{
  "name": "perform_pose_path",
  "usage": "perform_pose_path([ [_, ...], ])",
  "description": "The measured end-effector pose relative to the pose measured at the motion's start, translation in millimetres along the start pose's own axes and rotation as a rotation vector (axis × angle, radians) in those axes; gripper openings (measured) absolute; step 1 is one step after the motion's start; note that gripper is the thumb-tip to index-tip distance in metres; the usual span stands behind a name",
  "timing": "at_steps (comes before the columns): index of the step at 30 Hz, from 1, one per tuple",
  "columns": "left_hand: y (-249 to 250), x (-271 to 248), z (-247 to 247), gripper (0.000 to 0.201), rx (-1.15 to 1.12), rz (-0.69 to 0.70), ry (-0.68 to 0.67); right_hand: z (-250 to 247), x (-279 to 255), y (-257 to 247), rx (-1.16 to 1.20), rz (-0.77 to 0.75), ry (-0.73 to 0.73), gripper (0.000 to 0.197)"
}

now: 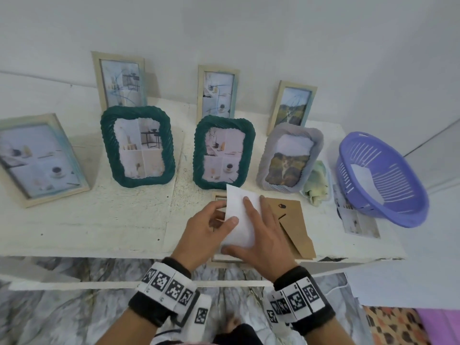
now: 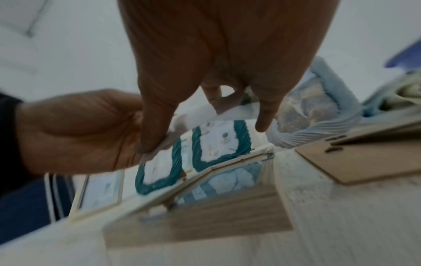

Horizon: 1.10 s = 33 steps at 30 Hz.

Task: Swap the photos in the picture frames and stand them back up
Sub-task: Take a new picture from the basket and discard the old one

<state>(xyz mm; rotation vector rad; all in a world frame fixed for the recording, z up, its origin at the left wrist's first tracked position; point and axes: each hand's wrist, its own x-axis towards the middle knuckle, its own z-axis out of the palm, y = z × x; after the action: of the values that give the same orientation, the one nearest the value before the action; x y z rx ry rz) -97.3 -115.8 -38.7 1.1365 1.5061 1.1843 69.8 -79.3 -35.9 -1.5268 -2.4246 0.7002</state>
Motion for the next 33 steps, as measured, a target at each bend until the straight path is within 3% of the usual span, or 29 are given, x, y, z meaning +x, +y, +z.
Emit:
perform_pose_path([
  [3, 11.8, 3.0, 13.3, 0.029, -0.044, -0.009, 0.012, -11.8, -9.9, 6.8, 0.271, 0.032, 0.05, 0.103],
  [7, 18.0, 8.7, 35.5, 0.033, -0.079, -0.01, 0.033, -29.1, -21.2, 34.1, 0.638, 0.018, 0.295, 0.05],
  [8, 19.5, 10.6, 44.1, 0.035, -0.071, -0.004, 0.038, -35.9, -24.2, 40.2, 0.775, 0.033, 0.324, 0.044],
  [11, 26.7, 14.7, 78.8, 0.036, 0.109, 0.043, 0.126, -62.7, -32.7, 57.8, 1.122, 0.141, 0.307, 0.051],
  [15, 43.0, 13.4, 137.0, 0.024, 0.422, 0.223, 0.212, -96.9, -42.8, 95.7, 1.252, 0.171, 0.297, 0.065],
  [17, 54.9, 13.7, 166.1, 0.02, 0.324, 0.225, 0.128, -113.1, -47.2, 116.5, 1.234, 0.143, 0.284, 0.061],
  [19, 72.8, 9.8, 194.8, 0.036, 0.143, 0.141, -0.008, -127.6, -50.7, 136.2, 1.198, 0.092, 0.243, 0.054],
  [21, 85.9, 6.5, 219.3, 0.037, -0.079, 0.049, -0.064, -138.9, -52.9, 152.3, 1.121, 0.052, 0.219, 0.049],
  [23, 91.6, 4.9, 235.6, 0.037, -0.186, -0.032, -0.004, -147.8, -53.7, 168.6, 0.996, 0.013, 0.206, 0.043],
  [26, 79.6, 12.1, 249.9, 0.035, -0.096, -0.024, 0.096, -159.0, -52.6, 194.8, 0.781, -0.08, 0.186, 0.032],
  [28, 68.9, 18.6, 255.7, 0.048, -0.066, -0.037, 0.142, -165.9, -50.5, 212.1, 0.609, -0.14, 0.272, 0.027],
  [29, 65.3, 21.9, 257.1, 0.045, -0.089, -0.06, 0.164, -169.4, -48.5, 221.4, 0.468, -0.164, 0.352, 0.026],
  [31, 55.6, 27.1, 257.6, 0.035, -0.058, -0.096, 0.179, -173.0, -42.4, 241.5, 0.137, -0.186, 0.455, 0.031],
  [33, 50.6, 30.8, 260.7, 0.029, -0.008, -0.114, 0.175, -173.7, -35.9, 260.9, -0.097, -0.153, 0.437, 0.039],
])
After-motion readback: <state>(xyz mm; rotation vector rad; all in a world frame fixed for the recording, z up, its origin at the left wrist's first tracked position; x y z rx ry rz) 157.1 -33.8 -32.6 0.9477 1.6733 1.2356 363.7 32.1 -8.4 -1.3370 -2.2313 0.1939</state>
